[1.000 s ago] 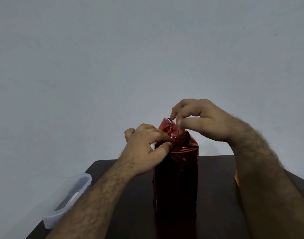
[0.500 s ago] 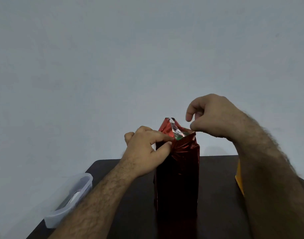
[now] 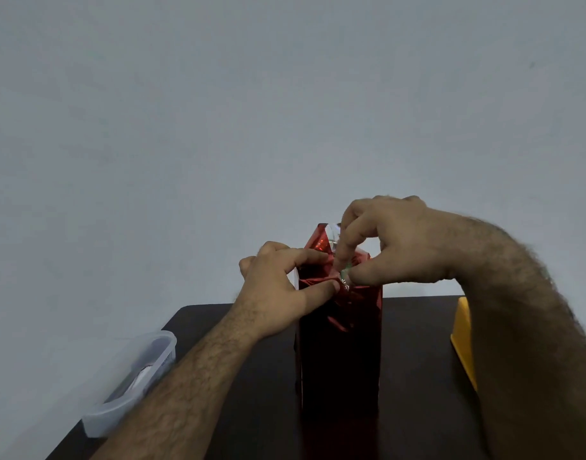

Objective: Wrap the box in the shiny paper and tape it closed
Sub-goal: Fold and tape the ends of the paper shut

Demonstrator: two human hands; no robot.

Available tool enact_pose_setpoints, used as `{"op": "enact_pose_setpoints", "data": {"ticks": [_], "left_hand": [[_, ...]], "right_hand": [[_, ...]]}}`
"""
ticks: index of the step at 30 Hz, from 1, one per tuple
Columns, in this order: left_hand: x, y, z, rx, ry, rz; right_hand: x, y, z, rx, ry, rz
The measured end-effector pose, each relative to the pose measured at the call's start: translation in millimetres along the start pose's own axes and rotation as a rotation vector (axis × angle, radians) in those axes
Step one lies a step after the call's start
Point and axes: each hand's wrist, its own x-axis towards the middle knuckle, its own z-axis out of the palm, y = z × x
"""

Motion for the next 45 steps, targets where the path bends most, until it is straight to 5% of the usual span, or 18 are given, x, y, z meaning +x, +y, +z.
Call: {"op": "enact_pose_setpoints", "data": {"ticks": [7, 15, 22, 25, 31, 34, 39, 45], "left_hand": [[11, -1, -1, 0.008, 0.000, 0.101], [23, 5, -3, 0.030, -0.061, 0.158], [27, -9, -4, -0.091, -0.057, 0.137], [26, -6, -3, -0.106, -0.061, 0.157], [25, -6, 1, -0.004, -0.075, 0.209], [24, -3, 0, 0.018, -0.058, 0.232], [20, 0, -6, 0.017, -0.037, 0.259], [20, -1, -6, 0.019, -0.037, 0.263]], "right_hand": [[13, 9, 12, 0.360, 0.424, -0.020], [20, 14, 40, 0.526, 0.670, 0.126], [-10, 45, 79, 0.631, 1.036, 0.454], [-33, 70, 95, 0.457, 0.969, 0.610], [-81, 98, 110, 0.055, 0.423, 1.010], [-97, 105, 112, 0.040, 0.255, 1.232], [-112, 110, 111, 0.411, 0.293, 1.352], [-114, 118, 105, 0.536, 0.312, 1.399]]}}
